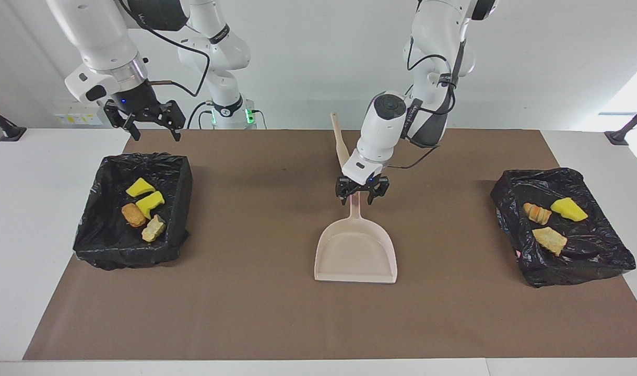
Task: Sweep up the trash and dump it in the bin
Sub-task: 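Bring the empty dustpan back to the table center with the left gripper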
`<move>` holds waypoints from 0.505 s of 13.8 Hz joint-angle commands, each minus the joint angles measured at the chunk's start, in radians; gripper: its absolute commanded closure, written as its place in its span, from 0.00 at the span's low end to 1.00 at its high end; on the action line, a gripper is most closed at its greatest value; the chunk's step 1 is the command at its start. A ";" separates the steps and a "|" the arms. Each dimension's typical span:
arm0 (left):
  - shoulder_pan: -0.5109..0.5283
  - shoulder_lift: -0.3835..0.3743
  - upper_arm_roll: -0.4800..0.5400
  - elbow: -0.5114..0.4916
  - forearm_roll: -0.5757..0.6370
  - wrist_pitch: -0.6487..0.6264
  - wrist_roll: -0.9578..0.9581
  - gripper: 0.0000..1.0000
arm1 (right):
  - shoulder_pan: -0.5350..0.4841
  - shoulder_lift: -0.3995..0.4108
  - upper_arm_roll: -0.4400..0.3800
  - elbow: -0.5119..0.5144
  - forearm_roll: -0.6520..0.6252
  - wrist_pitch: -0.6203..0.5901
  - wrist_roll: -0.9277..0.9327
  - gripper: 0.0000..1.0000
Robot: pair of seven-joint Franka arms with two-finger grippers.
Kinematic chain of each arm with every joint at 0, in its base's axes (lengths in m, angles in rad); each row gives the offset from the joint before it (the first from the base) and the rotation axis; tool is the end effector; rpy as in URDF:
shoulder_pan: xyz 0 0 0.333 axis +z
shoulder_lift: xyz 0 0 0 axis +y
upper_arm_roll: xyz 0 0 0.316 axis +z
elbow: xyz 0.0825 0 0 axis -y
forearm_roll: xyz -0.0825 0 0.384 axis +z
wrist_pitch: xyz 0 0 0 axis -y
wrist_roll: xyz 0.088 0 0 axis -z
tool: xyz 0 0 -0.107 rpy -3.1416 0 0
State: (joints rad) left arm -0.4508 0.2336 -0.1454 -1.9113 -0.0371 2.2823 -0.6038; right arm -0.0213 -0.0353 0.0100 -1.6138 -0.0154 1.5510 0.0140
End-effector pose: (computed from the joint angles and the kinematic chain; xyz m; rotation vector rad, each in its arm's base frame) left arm 0.5169 -0.3466 0.3896 3.0080 0.0543 0.1200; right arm 0.5409 -0.0077 0.6219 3.1252 -0.0397 -0.0429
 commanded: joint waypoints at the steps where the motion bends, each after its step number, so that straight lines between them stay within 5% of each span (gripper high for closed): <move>1: 0.053 -0.071 0.015 0.032 -0.009 -0.108 0.019 0.00 | -0.012 -0.014 0.008 -0.012 0.020 0.008 0.018 0.00; 7: 0.263 -0.221 0.017 0.044 -0.010 -0.331 0.323 0.00 | -0.012 -0.014 0.008 -0.012 0.020 0.008 0.018 0.00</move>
State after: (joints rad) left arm -0.2481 0.0540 -0.1225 -1.8512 -0.0371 2.0023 -0.3672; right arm -0.0213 -0.0353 0.0100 -1.6138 -0.0154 1.5509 0.0140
